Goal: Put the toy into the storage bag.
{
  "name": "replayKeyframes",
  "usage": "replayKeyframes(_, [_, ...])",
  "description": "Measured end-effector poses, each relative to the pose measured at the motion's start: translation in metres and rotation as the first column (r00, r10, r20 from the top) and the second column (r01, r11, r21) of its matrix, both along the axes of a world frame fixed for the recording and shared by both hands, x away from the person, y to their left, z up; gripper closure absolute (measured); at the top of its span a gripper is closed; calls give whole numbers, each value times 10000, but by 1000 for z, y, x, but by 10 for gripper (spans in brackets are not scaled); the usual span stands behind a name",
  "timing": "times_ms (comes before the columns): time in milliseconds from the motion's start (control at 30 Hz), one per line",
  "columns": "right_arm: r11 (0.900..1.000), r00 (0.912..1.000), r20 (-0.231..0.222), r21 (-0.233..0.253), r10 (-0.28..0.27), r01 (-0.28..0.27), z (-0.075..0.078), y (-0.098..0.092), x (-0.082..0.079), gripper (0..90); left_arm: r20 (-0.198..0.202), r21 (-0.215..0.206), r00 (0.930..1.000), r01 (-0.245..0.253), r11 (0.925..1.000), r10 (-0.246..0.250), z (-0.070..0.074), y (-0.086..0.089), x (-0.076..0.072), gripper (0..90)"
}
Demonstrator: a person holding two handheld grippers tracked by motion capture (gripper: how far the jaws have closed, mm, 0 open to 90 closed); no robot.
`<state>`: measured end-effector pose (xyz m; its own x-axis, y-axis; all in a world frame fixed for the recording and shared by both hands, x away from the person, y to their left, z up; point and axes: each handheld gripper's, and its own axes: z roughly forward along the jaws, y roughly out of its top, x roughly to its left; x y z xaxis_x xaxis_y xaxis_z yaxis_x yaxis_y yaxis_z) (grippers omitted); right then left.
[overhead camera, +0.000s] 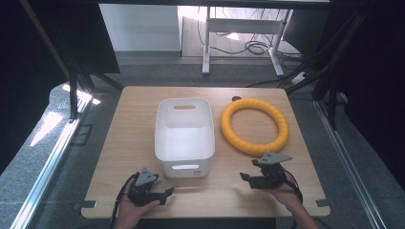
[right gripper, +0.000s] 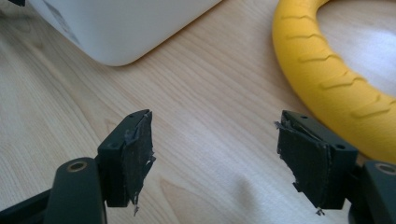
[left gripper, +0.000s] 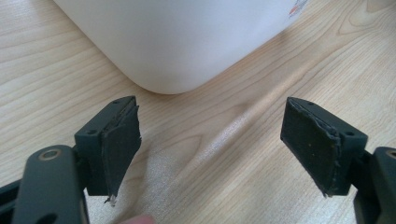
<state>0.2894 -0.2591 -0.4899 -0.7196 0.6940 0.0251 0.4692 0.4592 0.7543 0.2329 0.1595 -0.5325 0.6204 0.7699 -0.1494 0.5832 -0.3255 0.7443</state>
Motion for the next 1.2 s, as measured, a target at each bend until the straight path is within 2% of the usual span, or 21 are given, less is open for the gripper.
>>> replayKeyframes(100, [9999, 9999, 25, 0, 108, -108, 11, -4, 5, 277, 11, 39, 10000, 38, 10000, -38, 0, 0, 0, 200])
replayKeyframes(200, [9993, 9996, 54, -254, 271, -270, 23, -7, 13, 279, -14, 22, 10000, 67, 10000, -67, 0, -1, 0, 201])
replayKeyframes(333, [9940, 9958, -87, -612, 908, -911, 36, -8, 26, 272, -5, 19, 10000, 83, 10000, -83, 1, -1, 0, 201])
replayKeyframes(433, [9919, 9950, -131, -785, 987, -994, 41, -8, 38, 277, -6, -11, 10000, 23, 10000, -23, 1, -1, -1, 200])
replayKeyframes(600, [9874, 9948, -361, -1240, 948, -986, 44, -8, 52, 292, -56, -5, 10000, 34, 10000, -34, 0, -1, 0, 201])
replayKeyframes(633, [9839, 9938, -591, -1470, 942, -1020, 43, -7, 60, 304, -75, -9, 10000, 38, 10000, -38, 0, 0, 0, 201])
replayKeyframes(700, [9824, 9932, -669, -1547, 956, -1050, 43, -7, 62, 306, -74, -14, 10000, 36, 10000, -36, 0, 0, 0, 201])
replayKeyframes(800, [9802, 9913, -923, -1661, 933, -1077, 41, -7, 74, 308, -59, -43, 10000, 2, 10000, -3, 0, 1, 0, 201])
replayKeyframes(933, [9776, 9902, -1058, -1799, 912, -1092, 39, -6, 83, 303, -47, -31, 10000, 2, 10000, -2, 0, 0, 0, 201])
replayKeyframes(1200, [9691, 9894, -1095, -2168, 954, -1174, 37, 0, 91, 303, -84, 9, 10000, 42, 10000, -42, -1, 0, 0, 201])
